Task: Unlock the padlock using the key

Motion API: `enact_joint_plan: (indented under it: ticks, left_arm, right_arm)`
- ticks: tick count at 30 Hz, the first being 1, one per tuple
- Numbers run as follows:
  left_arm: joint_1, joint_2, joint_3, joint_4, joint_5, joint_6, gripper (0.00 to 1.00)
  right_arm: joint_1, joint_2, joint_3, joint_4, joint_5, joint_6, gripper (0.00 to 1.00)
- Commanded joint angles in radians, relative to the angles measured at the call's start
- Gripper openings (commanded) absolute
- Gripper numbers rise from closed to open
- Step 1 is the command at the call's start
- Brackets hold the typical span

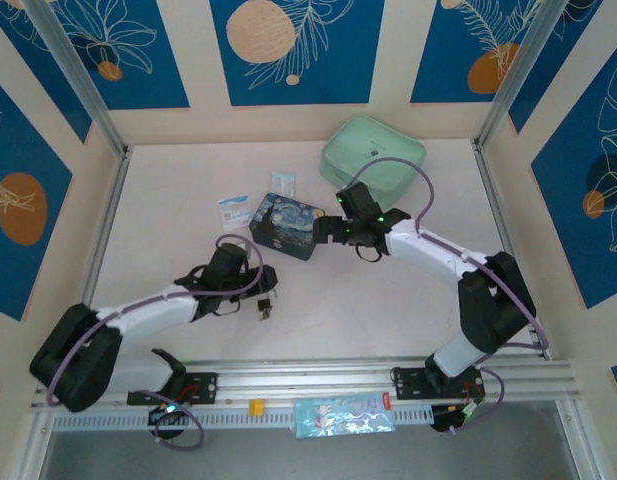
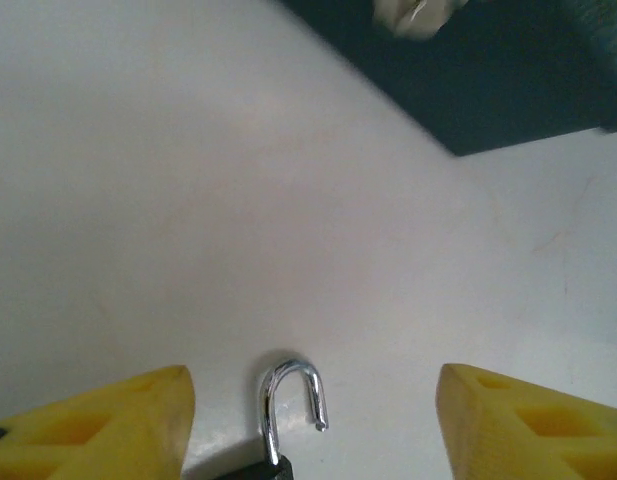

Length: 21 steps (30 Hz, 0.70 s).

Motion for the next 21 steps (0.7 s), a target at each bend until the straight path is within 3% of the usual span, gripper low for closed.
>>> enact_joint_plan:
  ticks: [1, 6, 8, 13, 21]
  left_arm:
    - [0.013, -0.117, 0.056, -0.133, -0.220, 0.106, 0.71]
    - [0.032, -0.296, 0.035, -0.168, -0.567, 0.201, 0.98]
    - [0.059, -0.361, 0.021, -0.132, -0.657, 0.281, 1.00]
    - [0.153, -0.411, 0.020, -0.059, -0.699, 0.435, 1.00]
    - [0.255, -0.286, 0.022, 0.001, -0.714, 0.534, 0.99]
  right_arm:
    - [-0.064, -0.066, -0.035, -0.001, 0.028, -0.047, 0.99]
    - [-0.206, -0.095, -0.071, 0.018, 0.015, -0.110, 0.99]
    - [-0.270, -0.109, -0.092, 0.033, 0.016, -0.125, 0.99]
    - [-0.425, -0.153, -0.174, 0.105, -0.017, -0.142, 0.99]
    - [-0.616, -0.197, -0.354, 0.315, -0.038, -0.185, 0.99]
